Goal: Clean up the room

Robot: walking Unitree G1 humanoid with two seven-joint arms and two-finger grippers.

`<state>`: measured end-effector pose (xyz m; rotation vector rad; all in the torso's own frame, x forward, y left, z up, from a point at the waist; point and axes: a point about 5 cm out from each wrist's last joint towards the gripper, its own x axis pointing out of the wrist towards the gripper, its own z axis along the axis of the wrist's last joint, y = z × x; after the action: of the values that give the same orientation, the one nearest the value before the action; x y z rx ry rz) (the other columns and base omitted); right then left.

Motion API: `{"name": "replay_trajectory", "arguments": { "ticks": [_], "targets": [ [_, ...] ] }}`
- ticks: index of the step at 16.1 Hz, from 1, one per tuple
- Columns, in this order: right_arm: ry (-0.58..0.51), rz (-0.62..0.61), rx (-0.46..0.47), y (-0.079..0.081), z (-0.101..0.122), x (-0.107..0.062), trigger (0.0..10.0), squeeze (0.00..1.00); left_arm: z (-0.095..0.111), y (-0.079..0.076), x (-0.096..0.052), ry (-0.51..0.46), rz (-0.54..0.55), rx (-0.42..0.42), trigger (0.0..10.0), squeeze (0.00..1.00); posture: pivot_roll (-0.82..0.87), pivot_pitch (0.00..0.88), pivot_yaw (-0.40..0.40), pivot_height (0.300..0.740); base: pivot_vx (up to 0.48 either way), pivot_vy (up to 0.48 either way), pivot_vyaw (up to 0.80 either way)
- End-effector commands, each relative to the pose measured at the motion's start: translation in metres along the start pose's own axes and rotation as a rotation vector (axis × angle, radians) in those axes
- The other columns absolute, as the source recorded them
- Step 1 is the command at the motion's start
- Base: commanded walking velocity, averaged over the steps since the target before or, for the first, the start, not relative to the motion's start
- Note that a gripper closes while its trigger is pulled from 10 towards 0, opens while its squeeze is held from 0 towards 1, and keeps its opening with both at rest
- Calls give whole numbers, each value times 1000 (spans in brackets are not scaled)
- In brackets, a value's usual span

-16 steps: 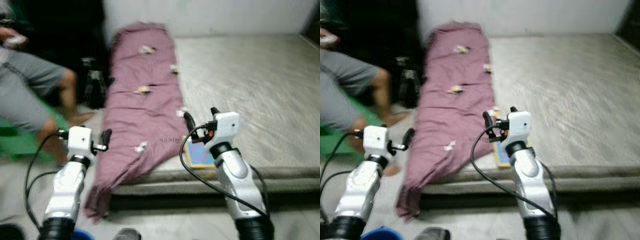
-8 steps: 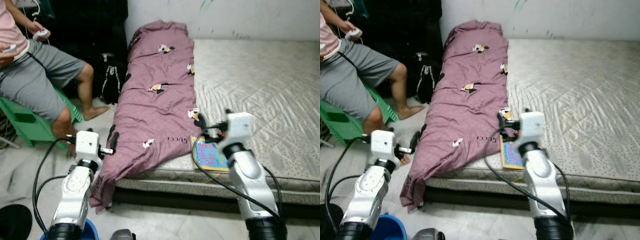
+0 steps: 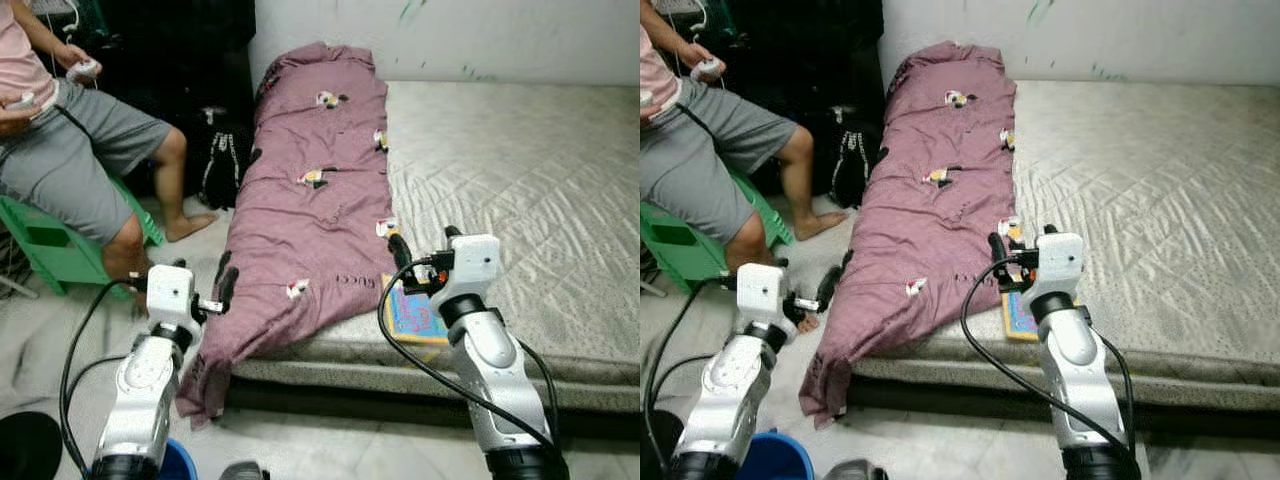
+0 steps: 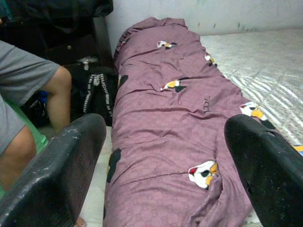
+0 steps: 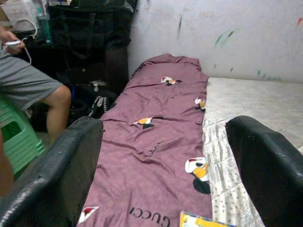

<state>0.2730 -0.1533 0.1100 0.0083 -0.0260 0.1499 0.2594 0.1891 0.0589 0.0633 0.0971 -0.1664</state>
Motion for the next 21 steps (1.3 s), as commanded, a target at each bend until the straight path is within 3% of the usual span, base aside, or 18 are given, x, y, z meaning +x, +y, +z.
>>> {"name": "replay_trajectory", "arguments": {
  "ticks": [1, 9, 14, 16, 18, 21],
  "targets": [
    [-19, -8, -6, -1, 6, 2, 10000, 0, 6, 2, 1, -18, -3, 7, 10000, 0, -43, 0, 15, 740, 289, 0, 0],
    [-6, -46, -4, -4, -1, 4, 10000, 0, 5, -1, 3, -14, -30, 20, 10000, 0, -36, 0, 26, 740, 328, 0, 0],
    [-42, -43, -6, 3, 9, 15, 10000, 0, 12, 8, 11, -4, 32, 61, 10000, 0, -33, 0, 51, 740, 0, 0, 0],
    [-49, -58, 17, 4, 7, 13, 10000, 0, 10, 11, 10, 13, 29, 62, 10000, 0, -35, 0, 66, 740, 0, 0, 0],
    [-56, -124, 26, -3, 5, 6, 10000, 0, 7, 9, 12, 32, -3, 62, 10000, 0, -86, 0, 131, 740, 0, 0, 0],
    [-50, -153, 26, -8, 1, -1, 10000, 0, 3, 5, 14, 57, -20, 58, 10000, 0, -101, 0, 131, 740, 0, 0, 0]
  ]
}}
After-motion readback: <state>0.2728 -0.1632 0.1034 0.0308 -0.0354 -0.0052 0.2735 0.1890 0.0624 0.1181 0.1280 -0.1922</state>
